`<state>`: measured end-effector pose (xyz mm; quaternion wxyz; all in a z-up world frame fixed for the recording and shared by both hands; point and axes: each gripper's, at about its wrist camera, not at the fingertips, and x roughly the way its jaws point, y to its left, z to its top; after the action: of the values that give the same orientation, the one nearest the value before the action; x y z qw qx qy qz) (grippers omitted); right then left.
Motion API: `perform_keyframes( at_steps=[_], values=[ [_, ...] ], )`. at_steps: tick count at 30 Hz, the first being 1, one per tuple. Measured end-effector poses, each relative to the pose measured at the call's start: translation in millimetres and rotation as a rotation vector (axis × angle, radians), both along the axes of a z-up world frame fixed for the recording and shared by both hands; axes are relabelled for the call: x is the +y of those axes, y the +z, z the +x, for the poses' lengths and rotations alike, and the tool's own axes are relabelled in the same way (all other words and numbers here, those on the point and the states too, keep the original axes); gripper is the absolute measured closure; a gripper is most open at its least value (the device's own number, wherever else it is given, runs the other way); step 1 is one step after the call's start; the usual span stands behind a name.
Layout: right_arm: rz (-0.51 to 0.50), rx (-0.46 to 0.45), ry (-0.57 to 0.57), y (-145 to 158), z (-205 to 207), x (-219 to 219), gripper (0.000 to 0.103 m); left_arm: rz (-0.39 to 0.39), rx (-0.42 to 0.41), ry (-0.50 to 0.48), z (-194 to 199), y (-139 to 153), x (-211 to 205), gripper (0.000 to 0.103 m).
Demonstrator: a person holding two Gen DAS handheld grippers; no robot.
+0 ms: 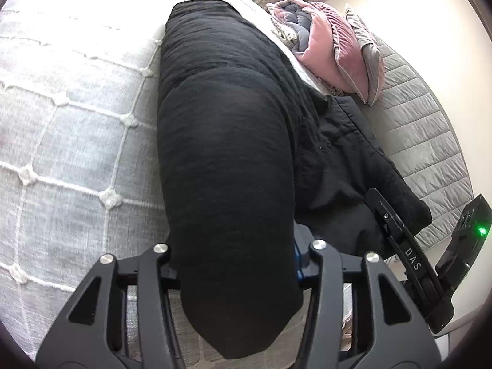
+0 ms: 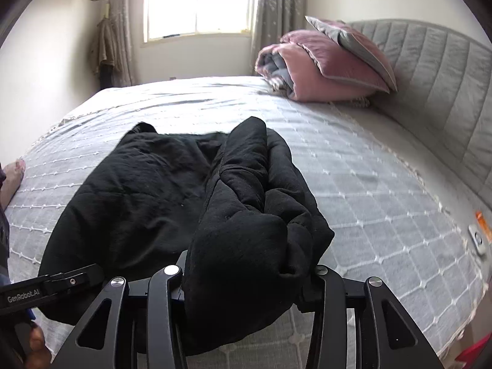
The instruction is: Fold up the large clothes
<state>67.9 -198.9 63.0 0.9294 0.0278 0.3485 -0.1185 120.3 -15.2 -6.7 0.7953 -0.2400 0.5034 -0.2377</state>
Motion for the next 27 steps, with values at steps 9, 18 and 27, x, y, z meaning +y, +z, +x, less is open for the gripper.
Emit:
perform_keyframes(
  at_steps=[9,18,27],
  values=[
    [-0.024,-0.076,0.028,40.5,35.0,-30.9,0.067,0.043,-0.131,-0.005,23.3,43.6,-48.6,0.057],
    [-0.072,-0.316,-0.186,97.6,8.9,-163.8,0.069,-0.045,-0.301,-0.134,62.9,110.3,-204.1,0.058],
    [0.239,-0.054,-0.487,-30.5,-28.9,-341.9,0.057,0.101,-0.160,-0.288,16.5,0.7,-328.8,0.050]
  ],
)
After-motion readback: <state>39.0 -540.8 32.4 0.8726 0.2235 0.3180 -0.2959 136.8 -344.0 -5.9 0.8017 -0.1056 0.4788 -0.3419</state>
